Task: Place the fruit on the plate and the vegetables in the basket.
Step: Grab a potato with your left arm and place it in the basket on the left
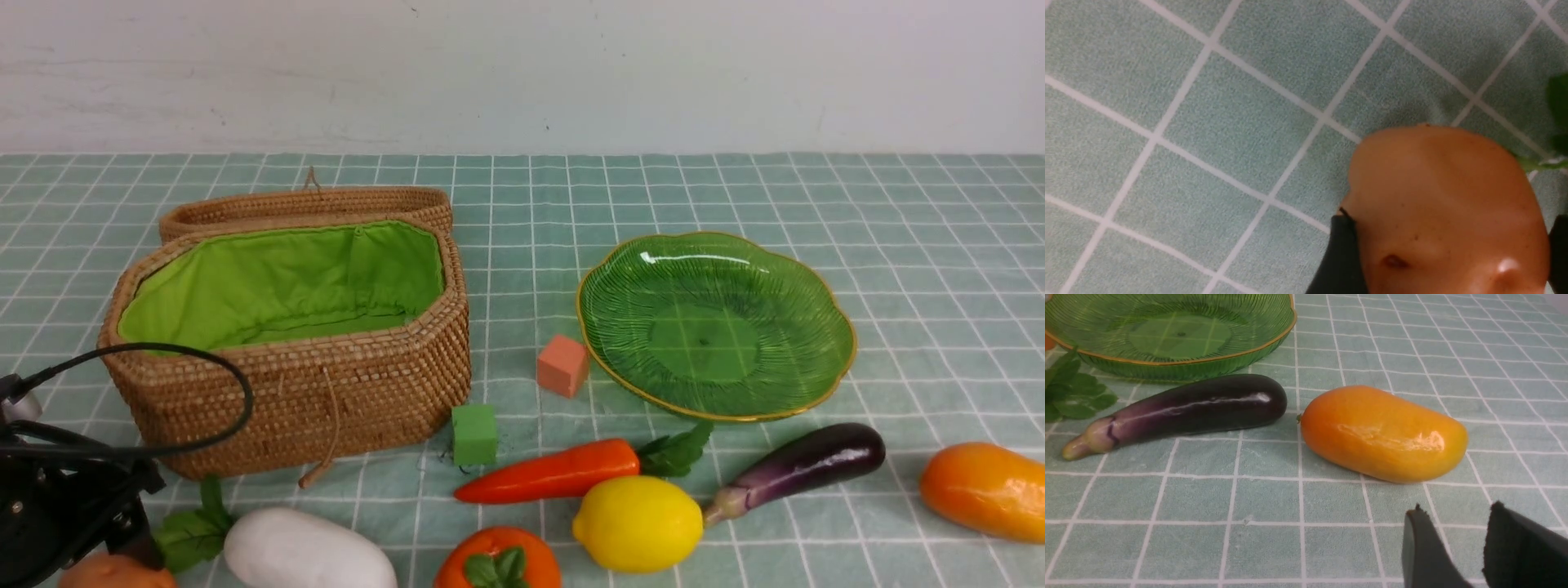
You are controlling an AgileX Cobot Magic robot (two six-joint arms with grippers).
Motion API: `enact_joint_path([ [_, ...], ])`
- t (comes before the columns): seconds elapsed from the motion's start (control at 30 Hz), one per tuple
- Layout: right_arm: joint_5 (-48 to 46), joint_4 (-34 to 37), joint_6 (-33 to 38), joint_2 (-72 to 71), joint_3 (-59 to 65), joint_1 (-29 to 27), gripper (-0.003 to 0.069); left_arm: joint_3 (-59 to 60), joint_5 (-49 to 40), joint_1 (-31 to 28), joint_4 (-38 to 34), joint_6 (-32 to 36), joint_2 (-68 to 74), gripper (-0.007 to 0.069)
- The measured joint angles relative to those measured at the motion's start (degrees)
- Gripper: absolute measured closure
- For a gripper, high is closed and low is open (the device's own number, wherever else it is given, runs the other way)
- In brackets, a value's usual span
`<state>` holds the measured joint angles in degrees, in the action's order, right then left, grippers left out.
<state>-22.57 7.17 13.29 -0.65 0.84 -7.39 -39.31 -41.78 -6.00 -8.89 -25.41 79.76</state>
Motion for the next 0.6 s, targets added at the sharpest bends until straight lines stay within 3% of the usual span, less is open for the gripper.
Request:
enact_joint_path([
  [0.6,0.00,0.00,0.00,0.00,0.00,0.00,0.0418,0.06,-1.36,0.00,-0.39,1.83,-1.84,0.0055],
])
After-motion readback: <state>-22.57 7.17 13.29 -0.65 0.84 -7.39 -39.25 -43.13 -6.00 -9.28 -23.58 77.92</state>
